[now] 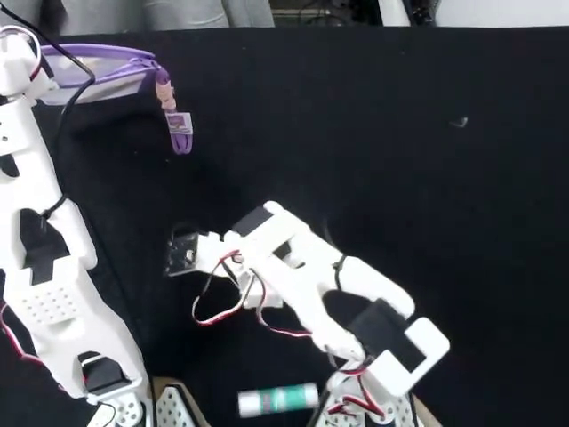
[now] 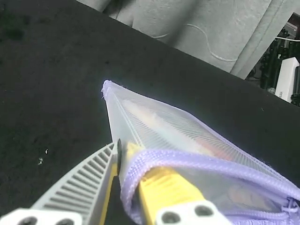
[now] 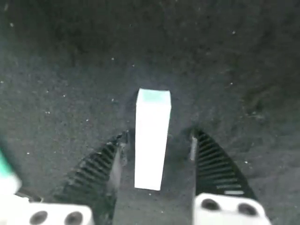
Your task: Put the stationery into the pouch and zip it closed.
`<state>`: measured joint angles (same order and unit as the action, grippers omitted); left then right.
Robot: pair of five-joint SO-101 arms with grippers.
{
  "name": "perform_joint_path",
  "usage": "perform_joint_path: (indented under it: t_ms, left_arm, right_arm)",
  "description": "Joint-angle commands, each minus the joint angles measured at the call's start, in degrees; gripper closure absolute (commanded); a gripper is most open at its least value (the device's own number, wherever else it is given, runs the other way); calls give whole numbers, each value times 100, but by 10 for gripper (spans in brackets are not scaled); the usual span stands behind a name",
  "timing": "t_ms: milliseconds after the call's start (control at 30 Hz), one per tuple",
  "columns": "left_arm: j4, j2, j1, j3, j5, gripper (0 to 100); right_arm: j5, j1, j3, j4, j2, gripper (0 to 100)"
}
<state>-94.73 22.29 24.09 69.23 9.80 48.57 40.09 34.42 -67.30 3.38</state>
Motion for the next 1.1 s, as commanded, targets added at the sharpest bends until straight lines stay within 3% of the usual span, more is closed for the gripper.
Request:
perform_joint_path:
  t_ms: [0, 33, 267, 467, 767, 1067]
  left_arm:
    - [53, -123, -57, 462, -44, 970]
    - [53, -123, -57, 462, -44, 970]
    - [53, -123, -84, 444, -44, 970]
    - [44, -123, -154, 435, -35, 970]
    - [-510, -132, -1042, 655, 35, 970]
    - [-615, -738, -1982, -66, 44, 971]
  right_arm:
    - [-9, 26, -48, 114, -75, 938]
    - [-9, -26, -48, 176, -75, 984]
    - [-431, -774, -330, 396, -163, 986]
    - [-765, -1248, -356, 387, -1455, 987]
    - [-1837, -1811, -286, 624, -4470, 987]
    - [-2690, -1837, 251, 2198, -5798, 987]
